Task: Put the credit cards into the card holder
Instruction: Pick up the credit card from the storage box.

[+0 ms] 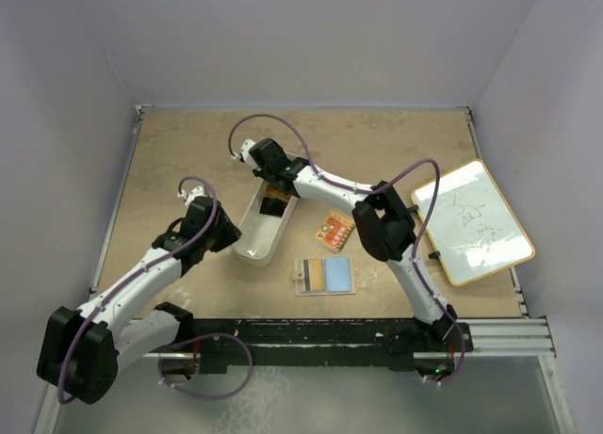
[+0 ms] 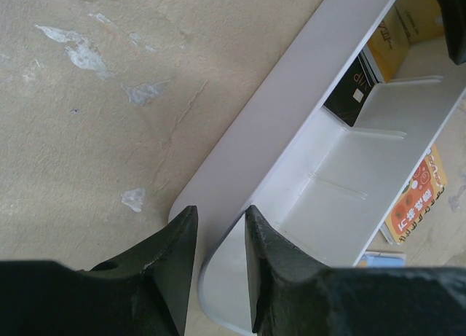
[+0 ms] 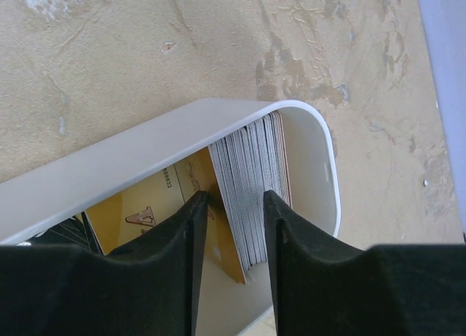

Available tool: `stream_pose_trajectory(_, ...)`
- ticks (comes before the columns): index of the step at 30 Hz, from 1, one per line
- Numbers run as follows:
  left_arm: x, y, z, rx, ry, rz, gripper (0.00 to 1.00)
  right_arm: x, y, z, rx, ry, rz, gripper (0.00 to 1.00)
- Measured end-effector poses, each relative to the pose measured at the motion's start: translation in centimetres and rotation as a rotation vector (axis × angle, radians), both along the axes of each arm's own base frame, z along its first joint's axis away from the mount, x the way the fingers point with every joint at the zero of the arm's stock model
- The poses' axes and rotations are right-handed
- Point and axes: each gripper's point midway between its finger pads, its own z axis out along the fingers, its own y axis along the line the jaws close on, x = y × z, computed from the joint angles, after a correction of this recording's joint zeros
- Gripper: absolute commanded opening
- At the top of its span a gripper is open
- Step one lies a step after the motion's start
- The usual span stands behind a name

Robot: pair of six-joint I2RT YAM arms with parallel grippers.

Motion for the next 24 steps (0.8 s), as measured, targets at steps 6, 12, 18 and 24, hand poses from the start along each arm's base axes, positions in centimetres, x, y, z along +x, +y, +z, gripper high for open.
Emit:
stream_pose_trajectory(6, -0.1, 0.0, -0.2, -0.001, 0.004, -0.003, 0.29, -0.2, 0.3, -0.3, -0.002, -0.006, 0.011, 0.26)
stream_pose_trajectory(12, -0.1, 0.0, -0.2, -0.002, 0.002, -0.003, 0.29, -0.2, 0.6, 0.0, 0.006, -0.017, 0.018, 0.16)
stream_pose_trajectory(18, -0.2, -0.2, -0.1, -0.012, 0.003, -0.011, 0.29, -0.3, 0.7, 0.3, 0.013, -0.019, 0.025, 0.11)
stream_pose_trajectory(24, -0.3, -0.4, -0.1, -0.019, 0.005, -0.017, 0.29, -0.6, 0.7, 2.6, 0.049, -0.034, 0.038, 0.07)
